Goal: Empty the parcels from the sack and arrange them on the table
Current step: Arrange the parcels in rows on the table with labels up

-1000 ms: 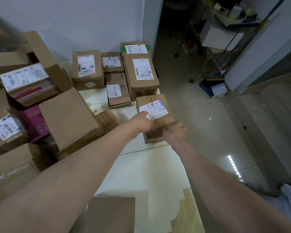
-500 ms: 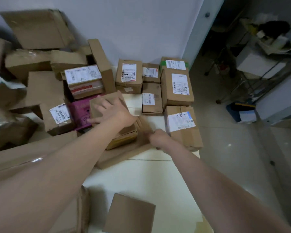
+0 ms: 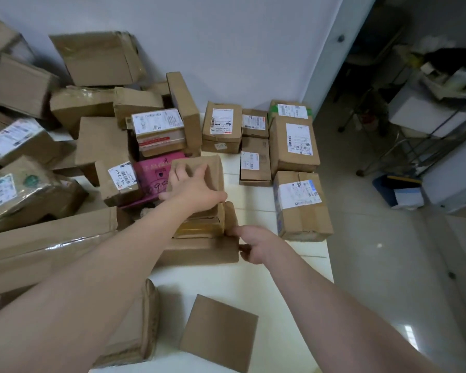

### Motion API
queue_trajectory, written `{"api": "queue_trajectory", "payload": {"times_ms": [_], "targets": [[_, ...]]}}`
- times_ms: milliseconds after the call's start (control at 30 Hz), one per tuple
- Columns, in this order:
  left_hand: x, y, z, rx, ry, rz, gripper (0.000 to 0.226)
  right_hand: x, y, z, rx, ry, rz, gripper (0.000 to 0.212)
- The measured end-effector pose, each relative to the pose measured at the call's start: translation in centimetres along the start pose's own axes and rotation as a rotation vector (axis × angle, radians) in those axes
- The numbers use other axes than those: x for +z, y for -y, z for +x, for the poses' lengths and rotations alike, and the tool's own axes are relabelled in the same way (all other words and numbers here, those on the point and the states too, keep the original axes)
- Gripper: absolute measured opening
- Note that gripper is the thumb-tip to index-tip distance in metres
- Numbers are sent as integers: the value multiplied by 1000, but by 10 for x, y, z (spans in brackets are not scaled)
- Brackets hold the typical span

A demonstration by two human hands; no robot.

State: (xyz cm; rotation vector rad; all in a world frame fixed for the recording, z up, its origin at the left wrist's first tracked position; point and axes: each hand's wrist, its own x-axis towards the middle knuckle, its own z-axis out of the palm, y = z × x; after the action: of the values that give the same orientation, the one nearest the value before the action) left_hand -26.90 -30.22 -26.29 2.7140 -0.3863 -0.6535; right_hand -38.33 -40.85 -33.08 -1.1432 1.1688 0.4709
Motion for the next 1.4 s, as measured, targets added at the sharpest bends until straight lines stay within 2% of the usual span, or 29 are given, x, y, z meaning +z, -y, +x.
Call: {"api": "queue_trajectory", "payload": {"times_ms": [67, 200, 300, 400, 533, 667, 800, 967, 1100, 1200, 1300, 1400], "targets": [[-2, -2, -1, -16, -28, -44, 93, -4, 1, -10, 2, 19, 10, 25], [-20, -9, 0, -87, -88, -279, 86, -22, 24, -28, -71, 45, 76, 41], [-38, -19, 5, -166, -133, -465, 81, -43, 48, -43, -308, -122, -28, 68], [-43, -25, 11, -239, -163, -545, 79, -67, 58, -54, -623, -325, -266, 77], [-27, -26, 14, -264, -159, -461, 89, -76, 46, -55, -932, -418, -622, 92], [-3, -18, 6, -224, -150, -221, 85, -72, 13, -35, -1033, -479, -939, 87], [0, -13, -2, -181, -181, -30, 78, -60, -20, -19, -1157, -582, -1404, 76], [3, -1, -7, -122, -204, -12, 73, -39, -42, -5, -1044, -676, -1448, 57], [3, 10, -12, -114, -194, -16, 74, -25, -40, -8, -730, -600, -1523, 57], [4, 17, -14, -82, -200, 29, 74, -10, -35, -10, -630, -600, -1433, 83], [8, 20, -16, -27, -187, 6, 77, 8, -32, -3, -433, -479, -1163, 117], [13, 27, -22, 46, -174, 30, 79, 24, -39, 7, -317, -477, -999, 122]]}}
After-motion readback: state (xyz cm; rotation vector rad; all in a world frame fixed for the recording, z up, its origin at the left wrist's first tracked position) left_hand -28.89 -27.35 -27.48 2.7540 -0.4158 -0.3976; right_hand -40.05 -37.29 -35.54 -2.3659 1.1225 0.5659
